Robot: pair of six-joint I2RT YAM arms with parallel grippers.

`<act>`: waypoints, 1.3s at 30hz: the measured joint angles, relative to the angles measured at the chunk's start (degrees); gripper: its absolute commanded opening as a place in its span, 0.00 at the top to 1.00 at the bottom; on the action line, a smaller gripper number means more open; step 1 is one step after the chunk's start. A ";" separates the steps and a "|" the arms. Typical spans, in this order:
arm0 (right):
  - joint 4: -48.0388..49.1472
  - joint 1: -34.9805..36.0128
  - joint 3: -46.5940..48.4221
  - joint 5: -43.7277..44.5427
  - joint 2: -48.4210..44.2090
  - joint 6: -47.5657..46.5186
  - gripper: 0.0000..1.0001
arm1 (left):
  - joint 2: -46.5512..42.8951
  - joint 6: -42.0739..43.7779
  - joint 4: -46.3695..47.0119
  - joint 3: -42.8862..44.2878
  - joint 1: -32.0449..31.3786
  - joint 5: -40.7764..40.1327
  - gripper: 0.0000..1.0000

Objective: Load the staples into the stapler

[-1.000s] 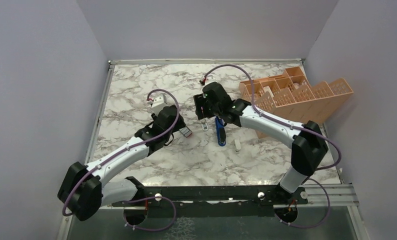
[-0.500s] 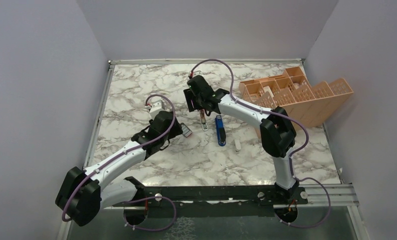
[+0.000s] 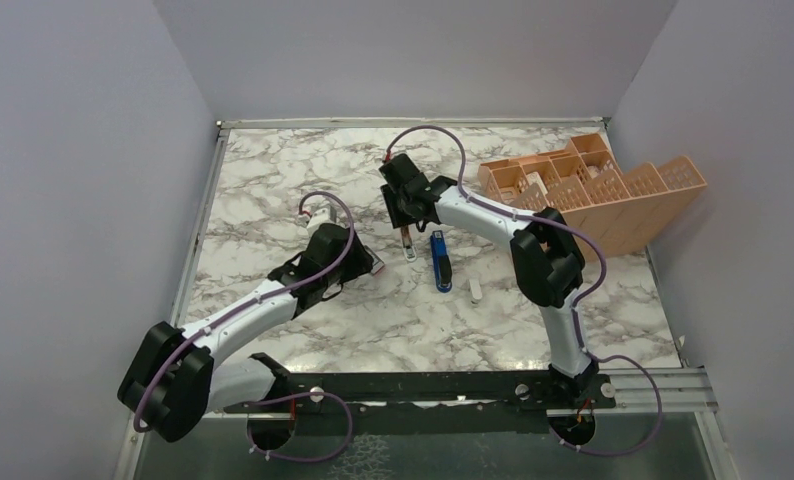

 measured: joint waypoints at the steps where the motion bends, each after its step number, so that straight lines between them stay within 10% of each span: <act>1: -0.42 -0.02 0.00 -0.35 0.00 -0.02 0.60 | 0.48 -0.33 0.61 -0.17 0.00 0.83 0.39; 10: -1.33 -0.11 -0.63 -2.95 -0.50 -0.35 0.68 | 4.52 -1.95 6.43 -1.03 0.00 8.17 0.38; 17: -1.46 -0.11 -5.14 -4.15 -3.80 0.33 0.73 | 11.34 -4.48 16.65 -2.93 -0.02 15.87 0.60; 31: -0.24 -0.09 -16.13 -8.85 -13.22 3.54 0.74 | 25.59 -7.45 28.70 -0.37 -6.84 17.79 0.63; 39: 0.52 -0.02 -18.49 -10.05 -14.47 4.28 0.74 | 29.07 -8.59 32.65 0.48 -7.58 17.57 0.82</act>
